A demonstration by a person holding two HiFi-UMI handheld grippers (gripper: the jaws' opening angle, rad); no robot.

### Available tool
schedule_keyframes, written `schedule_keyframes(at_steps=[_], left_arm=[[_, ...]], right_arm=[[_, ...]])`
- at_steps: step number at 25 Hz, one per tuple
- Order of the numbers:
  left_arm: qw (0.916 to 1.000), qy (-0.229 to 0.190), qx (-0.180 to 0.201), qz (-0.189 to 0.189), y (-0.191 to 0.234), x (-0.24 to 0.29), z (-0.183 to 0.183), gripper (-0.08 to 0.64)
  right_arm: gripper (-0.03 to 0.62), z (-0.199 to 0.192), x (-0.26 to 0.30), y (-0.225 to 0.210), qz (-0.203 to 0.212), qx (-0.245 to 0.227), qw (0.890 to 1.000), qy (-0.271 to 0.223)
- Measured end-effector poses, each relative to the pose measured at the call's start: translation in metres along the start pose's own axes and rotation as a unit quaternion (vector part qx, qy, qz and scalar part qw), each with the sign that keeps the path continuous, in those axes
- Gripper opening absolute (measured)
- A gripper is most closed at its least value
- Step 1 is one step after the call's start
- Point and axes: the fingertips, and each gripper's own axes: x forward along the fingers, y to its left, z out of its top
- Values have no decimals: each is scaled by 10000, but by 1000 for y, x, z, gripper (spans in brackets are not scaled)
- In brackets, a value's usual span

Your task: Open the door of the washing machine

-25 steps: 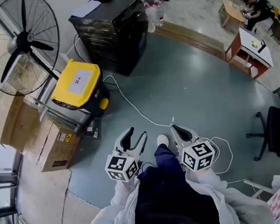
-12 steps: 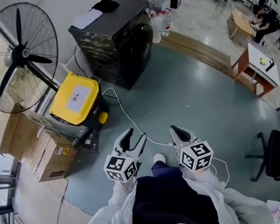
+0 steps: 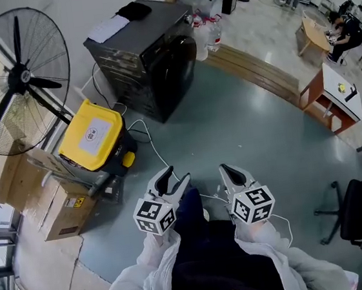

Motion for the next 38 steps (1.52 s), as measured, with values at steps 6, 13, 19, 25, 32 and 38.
schedule_keyframes(at_steps=[6, 13, 19, 25, 32, 38], left_arm=[[9999, -54, -125, -93, 29, 54, 10, 230], [9998, -109, -118, -131, 86, 137, 61, 230], [9998, -109, 60, -164, 147, 212, 123, 230], [9998, -65, 156, -129, 208, 274, 157, 230], [9997, 220, 136, -50, 257, 318, 159, 230], [9994, 330, -19, 142, 288, 346, 145, 230]], right_arm=[[11, 9, 41, -35, -75, 96, 9999, 110], [11, 70, 118, -88, -166, 59, 9998, 66], [11, 136, 201, -131, -176, 7, 9998, -72], [11, 174, 280, -168, -154, 55, 9998, -102], [11, 192, 331, -200, -287, -18, 9996, 27], [11, 190, 362, -226, -230, -129, 9992, 302]])
